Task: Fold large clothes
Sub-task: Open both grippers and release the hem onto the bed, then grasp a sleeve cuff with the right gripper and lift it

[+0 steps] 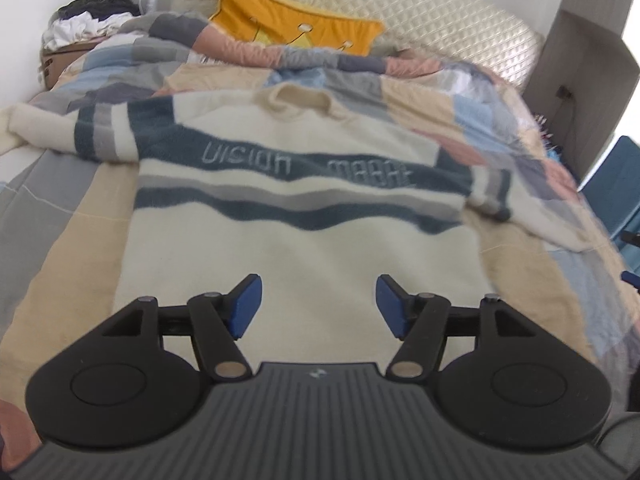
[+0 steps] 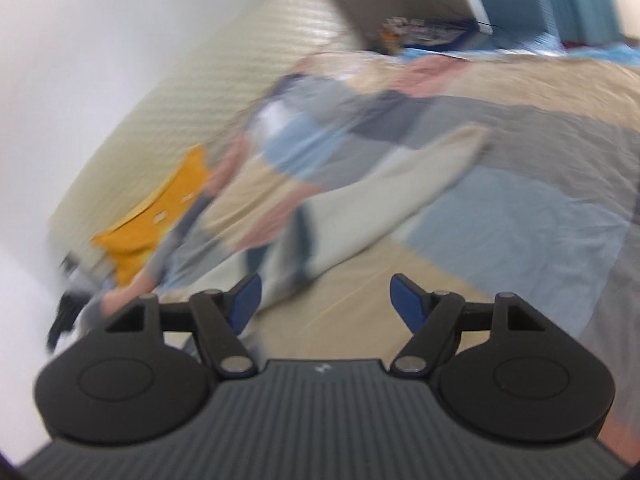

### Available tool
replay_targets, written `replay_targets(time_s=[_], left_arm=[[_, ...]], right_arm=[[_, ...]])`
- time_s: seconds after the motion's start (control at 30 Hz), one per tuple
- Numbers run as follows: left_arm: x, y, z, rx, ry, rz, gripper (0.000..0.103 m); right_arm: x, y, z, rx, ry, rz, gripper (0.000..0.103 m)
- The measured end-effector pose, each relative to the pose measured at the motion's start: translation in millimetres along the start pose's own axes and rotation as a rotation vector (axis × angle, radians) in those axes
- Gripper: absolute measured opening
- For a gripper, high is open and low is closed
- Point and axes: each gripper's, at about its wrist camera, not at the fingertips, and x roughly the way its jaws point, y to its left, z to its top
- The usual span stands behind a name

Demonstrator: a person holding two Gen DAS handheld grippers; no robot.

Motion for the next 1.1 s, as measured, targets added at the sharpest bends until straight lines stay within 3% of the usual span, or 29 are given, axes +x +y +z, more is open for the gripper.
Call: replay_targets(time_s=[0.1, 0.2, 0.43, 0.53, 0.67, 0.73, 0.8, 0.9, 1.03, 1.1], left_arm=[[27.1, 8.5, 0.7, -0.001, 0.028, 0.027, 0.069], [52.9, 14.4, -1.0, 0.008, 0.046, 0.056, 0.069], [111.8, 20.8, -9.5, 0.067, 0.078, 0.169, 0.069], [128.9, 16.7, -14.9, 0.107, 0.092, 0.192, 0.069], [142.9, 8.3, -25.9, 0.158, 0.109, 0.238, 0.070], [144.5, 5.4, -29.5, 0.169, 0.110, 0.252, 0.070], [146.3, 6.2, -28.9, 0.166, 0.121, 0.252, 0.071], [144.2, 8.6, -27.7, 0.158, 0.132, 0.243, 0.071], [144.4, 8.1, -26.1, 0.162, 0.139, 0.246, 0.072], [143.8, 8.7, -25.2, 0.154, 0.143, 0.243, 0.072]], right_arm=[[41.6, -43.3, 18.8, 0.113, -0.049, -0.050, 0.074], [91.5, -72.3, 33.0, 0.136, -0.043, -0.085, 0.073], [201.5, -132.3, 56.2, 0.272, -0.059, -0.052, 0.059], [233.3, -138.2, 66.9, 0.229, -0.071, -0.068, 0.050], [258.2, -143.9, 82.5, 0.213, -0.122, -0.037, 0.050], [266.7, -152.3, 92.1, 0.229, -0.145, -0.042, 0.039], [271.8, -164.0, 102.6, 0.283, -0.161, -0.048, 0.035], [278.1, -167.6, 121.4, 0.262, -0.172, -0.099, 0.032], [279.7, -161.0, 138.9, 0.150, -0.141, -0.200, 0.014], [272.5, -155.0, 146.8, 0.102, -0.157, -0.227, 0.012]])
